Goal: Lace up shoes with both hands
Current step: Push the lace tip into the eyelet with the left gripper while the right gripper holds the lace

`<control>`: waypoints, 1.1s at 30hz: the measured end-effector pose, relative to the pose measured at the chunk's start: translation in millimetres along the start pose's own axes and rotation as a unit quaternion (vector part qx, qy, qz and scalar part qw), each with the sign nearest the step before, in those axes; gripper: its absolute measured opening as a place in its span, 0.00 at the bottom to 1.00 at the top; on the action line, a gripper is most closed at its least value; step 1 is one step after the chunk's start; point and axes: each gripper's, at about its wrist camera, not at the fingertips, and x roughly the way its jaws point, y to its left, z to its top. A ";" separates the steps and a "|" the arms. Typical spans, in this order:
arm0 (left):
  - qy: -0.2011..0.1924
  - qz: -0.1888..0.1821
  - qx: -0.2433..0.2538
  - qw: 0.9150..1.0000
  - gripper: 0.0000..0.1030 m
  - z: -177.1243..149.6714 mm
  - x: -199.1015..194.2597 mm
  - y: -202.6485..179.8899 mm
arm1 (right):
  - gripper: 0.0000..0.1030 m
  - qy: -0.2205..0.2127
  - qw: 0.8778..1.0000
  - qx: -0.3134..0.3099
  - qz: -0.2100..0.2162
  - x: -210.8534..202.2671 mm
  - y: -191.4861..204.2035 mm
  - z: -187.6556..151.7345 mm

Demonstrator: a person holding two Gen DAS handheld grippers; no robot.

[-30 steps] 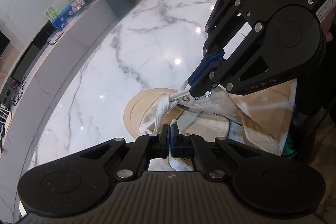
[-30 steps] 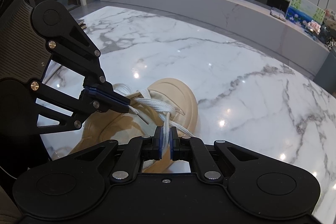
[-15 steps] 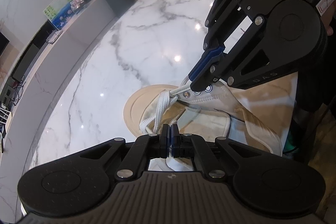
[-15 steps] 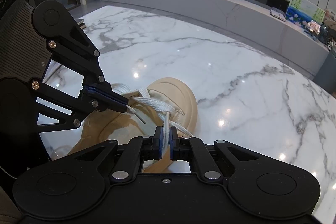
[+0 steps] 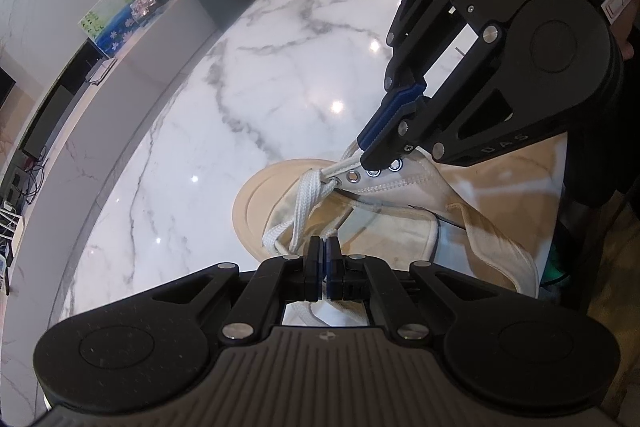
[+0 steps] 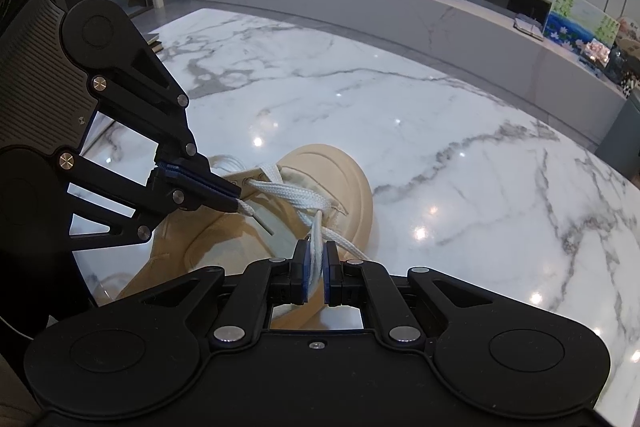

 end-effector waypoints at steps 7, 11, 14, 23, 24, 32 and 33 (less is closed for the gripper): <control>0.001 0.000 0.000 1.000 0.01 2.2 0.3 2.0 | 0.04 0.001 1.000 0.001 -0.001 -1.5 1.0 1.6; 0.000 -0.002 0.001 1.000 0.01 1.7 1.8 4.9 | 0.04 0.003 1.000 0.005 -0.001 -2.0 -0.2 1.2; -0.001 -0.002 0.003 1.000 0.01 1.9 2.7 4.5 | 0.04 0.003 1.000 0.005 -0.001 -2.5 -0.9 1.0; -0.014 0.006 0.001 1.000 0.01 8.0 3.4 3.9 | 0.04 0.001 1.000 0.004 0.000 -1.9 -2.0 -0.3; -0.015 0.005 0.001 1.000 0.01 9.1 3.9 4.3 | 0.04 0.001 1.000 0.004 0.000 -2.1 -2.3 -0.5; -0.017 0.000 0.005 1.000 0.01 11.4 5.5 1.0 | 0.04 0.000 1.000 0.003 -0.001 -0.4 -2.3 -2.7; -0.017 -0.001 0.005 1.000 0.01 11.3 5.4 0.5 | 0.04 0.000 1.000 0.003 -0.001 -0.2 -2.7 -3.1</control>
